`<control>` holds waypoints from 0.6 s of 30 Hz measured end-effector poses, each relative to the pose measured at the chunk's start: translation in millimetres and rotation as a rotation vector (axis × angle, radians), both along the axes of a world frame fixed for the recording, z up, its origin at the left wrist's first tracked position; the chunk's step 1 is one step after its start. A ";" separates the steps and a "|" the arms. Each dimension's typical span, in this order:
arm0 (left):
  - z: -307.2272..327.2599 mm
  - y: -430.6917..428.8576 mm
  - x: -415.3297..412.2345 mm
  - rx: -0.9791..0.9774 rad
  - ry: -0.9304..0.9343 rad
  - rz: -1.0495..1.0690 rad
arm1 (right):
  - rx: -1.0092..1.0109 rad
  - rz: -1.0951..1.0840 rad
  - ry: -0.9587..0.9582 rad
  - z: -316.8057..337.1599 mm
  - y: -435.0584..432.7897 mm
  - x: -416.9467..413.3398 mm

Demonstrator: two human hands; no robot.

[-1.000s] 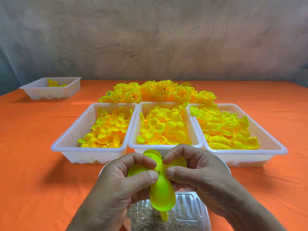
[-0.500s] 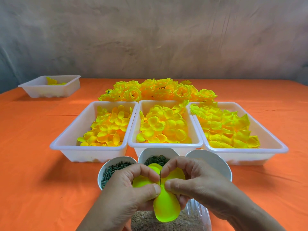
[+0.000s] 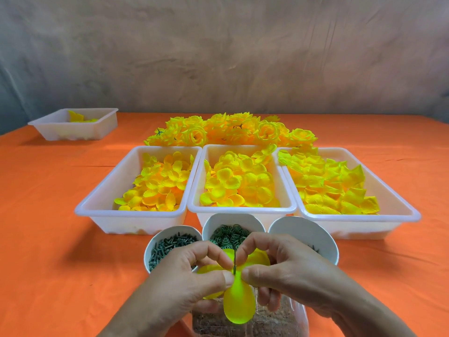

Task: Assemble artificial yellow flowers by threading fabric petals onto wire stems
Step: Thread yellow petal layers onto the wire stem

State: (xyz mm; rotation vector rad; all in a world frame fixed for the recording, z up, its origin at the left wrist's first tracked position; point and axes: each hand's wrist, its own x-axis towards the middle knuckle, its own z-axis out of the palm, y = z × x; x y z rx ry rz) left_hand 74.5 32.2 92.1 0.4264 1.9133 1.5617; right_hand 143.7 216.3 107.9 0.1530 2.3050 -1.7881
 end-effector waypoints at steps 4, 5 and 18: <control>10.2 -13.3 -12.9 -0.156 0.399 -0.012 | 0.020 0.032 -0.041 11.5 10.5 4.6; 12.8 -14.6 -14.6 -0.157 0.473 -0.020 | 0.050 0.017 -0.039 14.0 14.4 5.5; -8.7 30.1 -4.9 0.021 0.466 -0.290 | 0.233 -0.128 0.112 20.4 33.4 -11.3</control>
